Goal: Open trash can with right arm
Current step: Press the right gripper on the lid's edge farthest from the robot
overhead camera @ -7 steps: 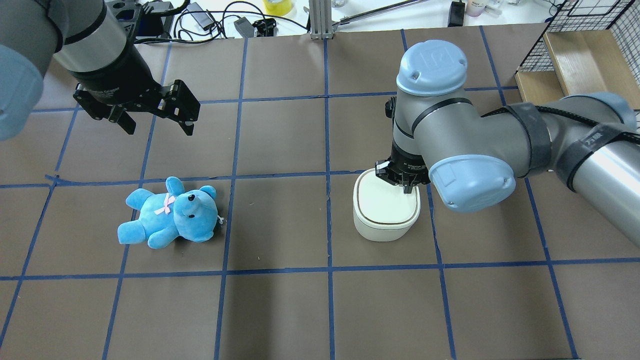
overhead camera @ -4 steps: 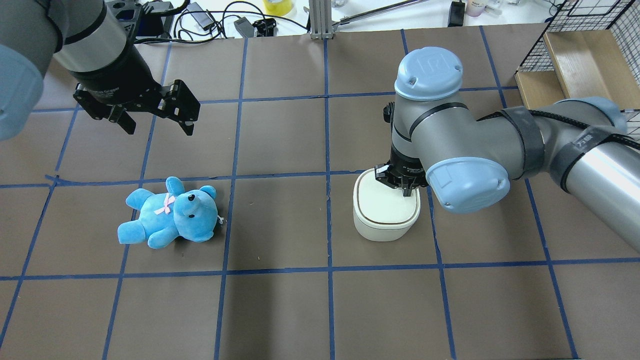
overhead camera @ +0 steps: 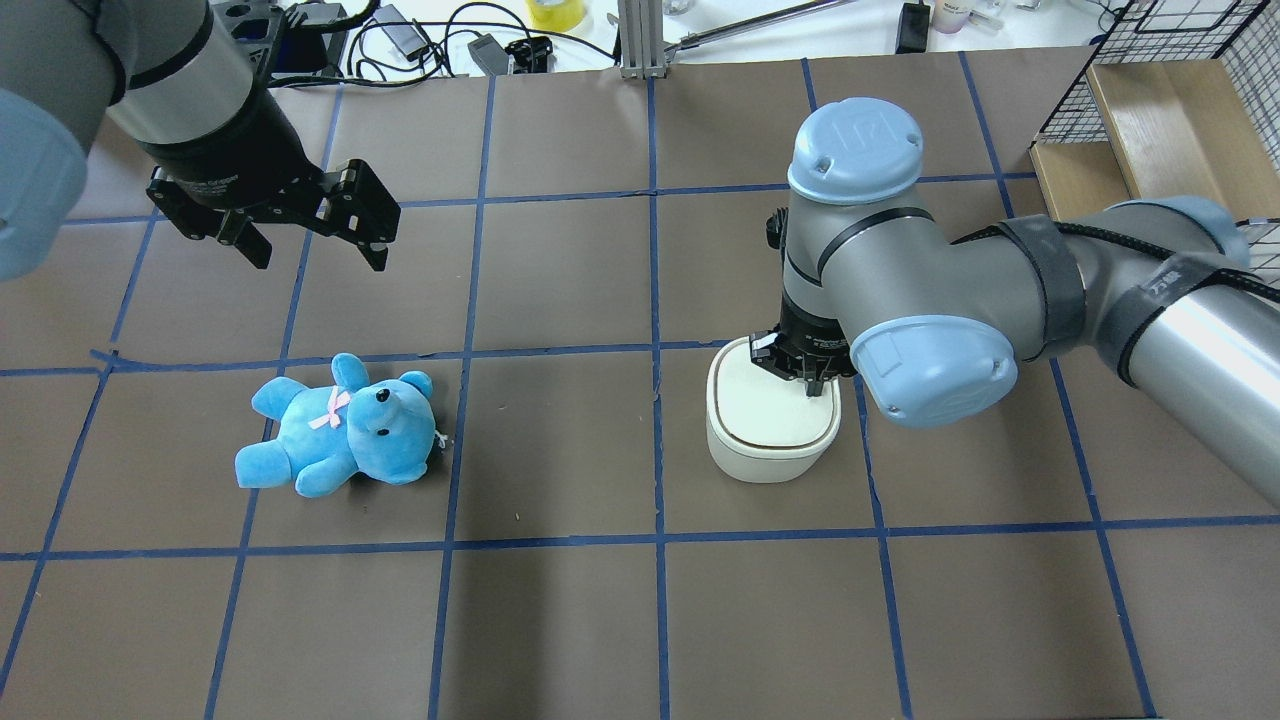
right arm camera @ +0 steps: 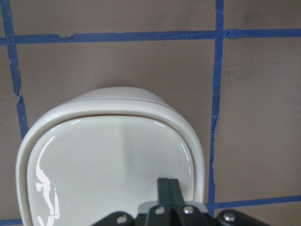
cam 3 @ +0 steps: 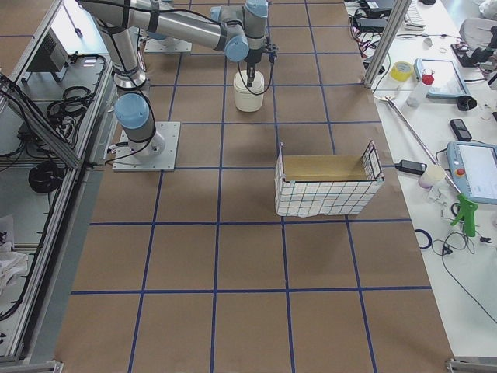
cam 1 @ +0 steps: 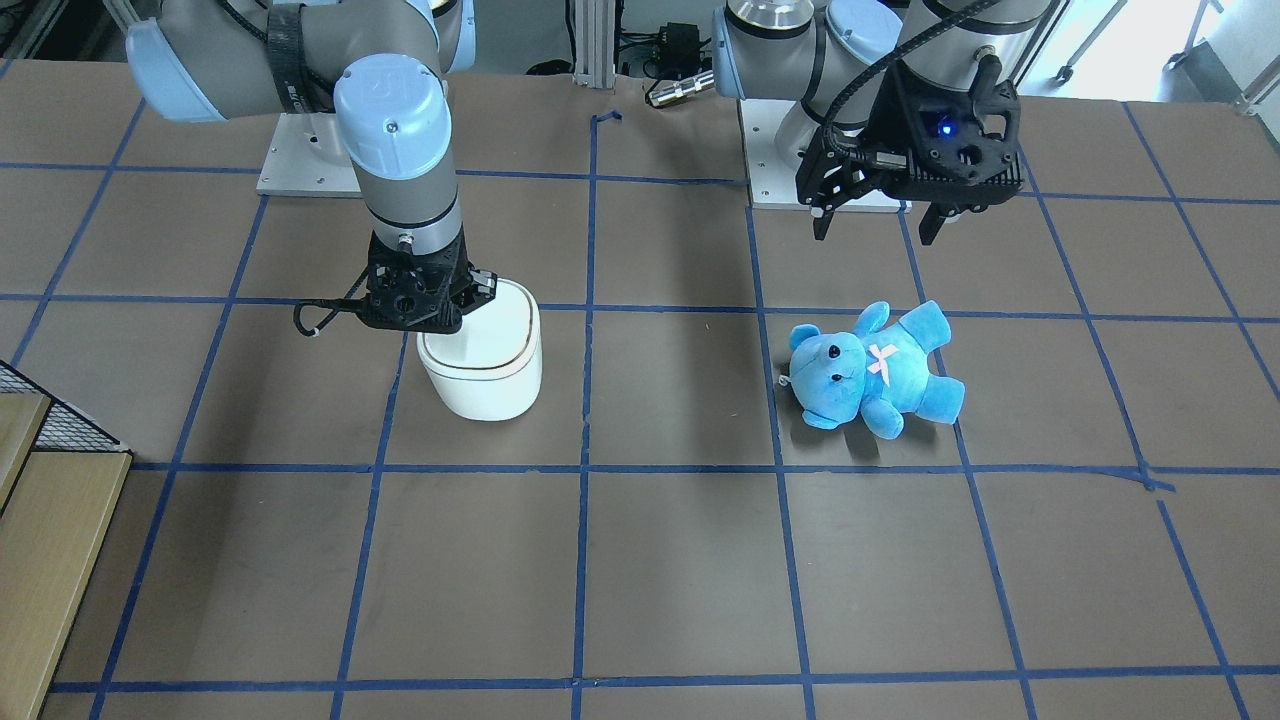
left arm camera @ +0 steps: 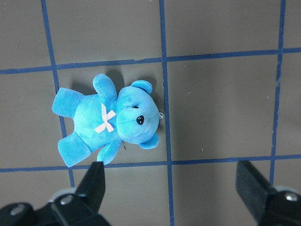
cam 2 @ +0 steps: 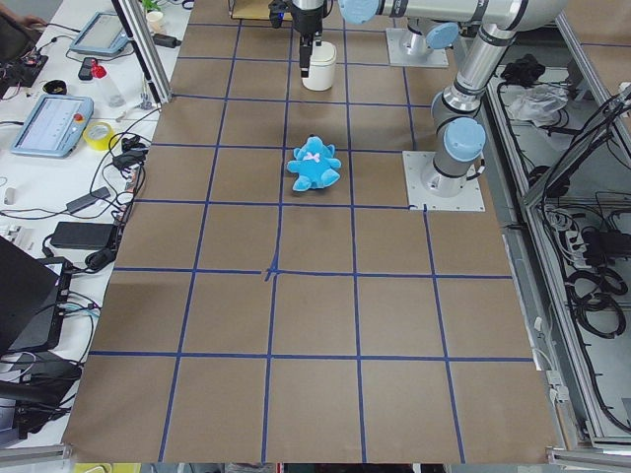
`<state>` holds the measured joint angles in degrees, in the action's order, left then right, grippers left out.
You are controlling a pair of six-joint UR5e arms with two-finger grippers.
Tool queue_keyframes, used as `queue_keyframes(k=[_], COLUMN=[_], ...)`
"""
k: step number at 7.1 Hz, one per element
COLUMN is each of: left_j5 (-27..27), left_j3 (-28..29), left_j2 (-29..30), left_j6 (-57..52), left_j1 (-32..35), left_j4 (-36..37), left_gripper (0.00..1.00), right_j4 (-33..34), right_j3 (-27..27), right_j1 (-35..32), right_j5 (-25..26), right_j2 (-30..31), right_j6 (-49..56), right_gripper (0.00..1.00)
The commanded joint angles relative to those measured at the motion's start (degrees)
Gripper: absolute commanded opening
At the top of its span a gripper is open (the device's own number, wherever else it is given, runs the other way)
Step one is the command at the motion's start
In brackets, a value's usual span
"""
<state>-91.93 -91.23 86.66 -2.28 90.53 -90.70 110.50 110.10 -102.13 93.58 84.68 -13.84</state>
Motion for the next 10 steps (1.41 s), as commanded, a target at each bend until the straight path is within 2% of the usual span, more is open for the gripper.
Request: queue_keyframes(k=[1, 6, 7, 8, 9, 10], left_j5=[0.0, 0.0, 0.0, 0.0, 0.0, 0.0], left_j3=[0.0, 0.0, 0.0, 0.0, 0.0, 0.0], left_j2=[0.0, 0.0, 0.0, 0.0, 0.0, 0.0], left_j6=[0.0, 0.0, 0.0, 0.0, 0.0, 0.0], left_j1=[0.0, 0.0, 0.0, 0.0, 0.0, 0.0], left_j4=[0.0, 0.0, 0.0, 0.0, 0.0, 0.0], left_gripper=[1.00, 1.00, 1.00, 1.00, 1.00, 1.00], right_j4=[0.1, 0.2, 0.2, 0.2, -0.1, -3.1], right_j3=[0.5, -0.1, -0.3, -0.4, -2.1, -5.7], right_j1=[0.0, 0.0, 0.0, -0.1, 0.0, 0.3], right_j5=[0.0, 0.0, 0.1, 0.0, -0.5, -0.7], right_j2=[-0.3, -0.2, 0.2, 0.5, 1.3, 2.3], right_j6=[0.0, -0.1, 0.7, 0.7, 0.7, 0.7], right_gripper=[0.00, 0.00, 0.57, 1.00, 1.00, 1.00])
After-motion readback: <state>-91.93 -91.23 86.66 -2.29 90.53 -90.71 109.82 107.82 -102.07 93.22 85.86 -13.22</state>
